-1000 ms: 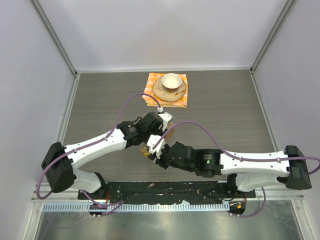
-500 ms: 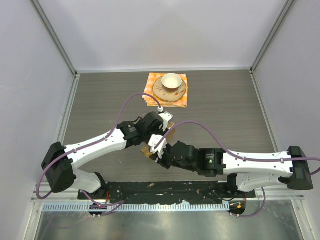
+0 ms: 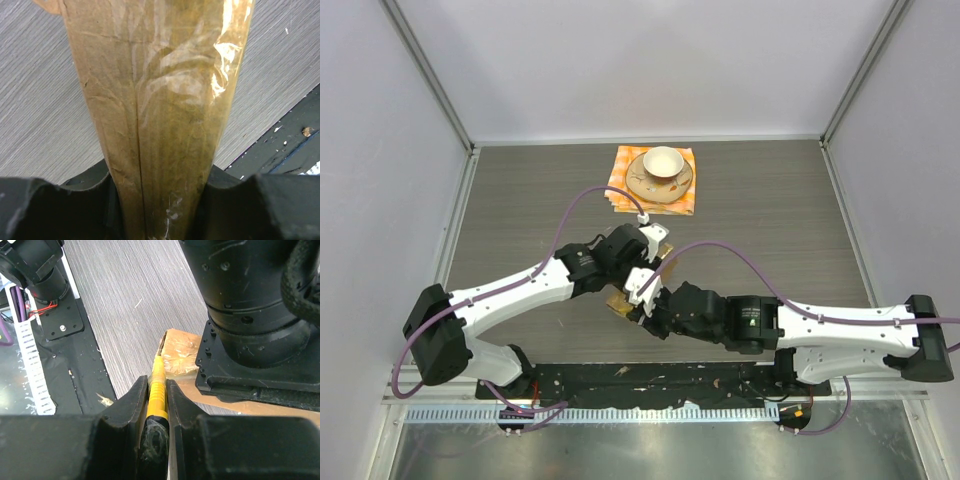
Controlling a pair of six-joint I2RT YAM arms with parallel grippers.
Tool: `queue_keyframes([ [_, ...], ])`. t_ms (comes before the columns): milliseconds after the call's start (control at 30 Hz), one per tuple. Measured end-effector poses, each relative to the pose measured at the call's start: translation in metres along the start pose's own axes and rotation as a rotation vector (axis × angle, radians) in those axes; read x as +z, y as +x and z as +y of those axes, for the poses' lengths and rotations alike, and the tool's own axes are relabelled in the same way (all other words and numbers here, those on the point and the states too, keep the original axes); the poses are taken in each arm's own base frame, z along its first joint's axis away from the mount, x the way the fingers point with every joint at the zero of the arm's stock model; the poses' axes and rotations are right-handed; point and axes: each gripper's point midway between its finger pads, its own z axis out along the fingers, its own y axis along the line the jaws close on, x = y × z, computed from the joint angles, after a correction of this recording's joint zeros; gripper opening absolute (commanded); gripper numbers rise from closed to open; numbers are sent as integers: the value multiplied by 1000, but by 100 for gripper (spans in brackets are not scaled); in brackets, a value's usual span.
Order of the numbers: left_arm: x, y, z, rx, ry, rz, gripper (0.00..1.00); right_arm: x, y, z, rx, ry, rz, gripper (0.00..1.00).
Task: Unpack the express box
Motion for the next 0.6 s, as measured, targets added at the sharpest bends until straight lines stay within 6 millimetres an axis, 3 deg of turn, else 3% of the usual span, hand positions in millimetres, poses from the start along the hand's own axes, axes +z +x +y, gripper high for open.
queue_keyframes([
  [600,-3,-13,-10,-17,42,-54,0,-25,-7,-6,19,10,23,1],
])
